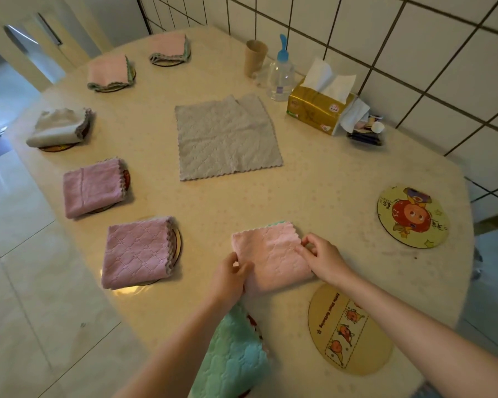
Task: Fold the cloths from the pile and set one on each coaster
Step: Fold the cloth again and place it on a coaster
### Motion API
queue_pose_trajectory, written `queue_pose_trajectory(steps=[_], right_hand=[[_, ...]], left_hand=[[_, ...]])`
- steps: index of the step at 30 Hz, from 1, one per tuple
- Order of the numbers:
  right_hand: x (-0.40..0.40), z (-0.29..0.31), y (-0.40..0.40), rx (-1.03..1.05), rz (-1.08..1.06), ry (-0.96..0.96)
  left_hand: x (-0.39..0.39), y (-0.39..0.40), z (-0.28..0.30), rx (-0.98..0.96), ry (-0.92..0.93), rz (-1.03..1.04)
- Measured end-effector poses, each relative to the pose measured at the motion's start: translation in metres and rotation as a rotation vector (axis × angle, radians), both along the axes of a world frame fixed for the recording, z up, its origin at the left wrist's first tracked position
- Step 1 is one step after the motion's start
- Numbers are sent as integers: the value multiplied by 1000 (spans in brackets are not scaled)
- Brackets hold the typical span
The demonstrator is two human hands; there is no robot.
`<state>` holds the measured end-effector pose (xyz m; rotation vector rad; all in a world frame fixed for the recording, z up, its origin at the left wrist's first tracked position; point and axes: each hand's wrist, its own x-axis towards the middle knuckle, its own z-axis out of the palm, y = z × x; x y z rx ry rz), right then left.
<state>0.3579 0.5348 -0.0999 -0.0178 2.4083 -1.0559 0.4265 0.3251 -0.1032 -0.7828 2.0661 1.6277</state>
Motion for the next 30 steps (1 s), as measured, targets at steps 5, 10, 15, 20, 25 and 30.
queue_pose_trajectory(steps=[5,10,15,20,25,30], right_hand=[[3,-4,-5,191,-24,19],[5,1,-15,382,-44,92],[11,6,-25,391,-46,15],[4,8,-32,332,-167,-170],[-4,10,-21,236,-229,-328],[-4,13,-10,134,-216,-431]], left_hand=[[0,5,3,-231,-4,31],[1,-5,5,-846,286,-440],[-9,-21,-5,-863,255,-733],[-30,-19,8,-874,262,-748],[-61,-15,17,-621,44,-474],[-72,-16,16,-477,-97,-407]])
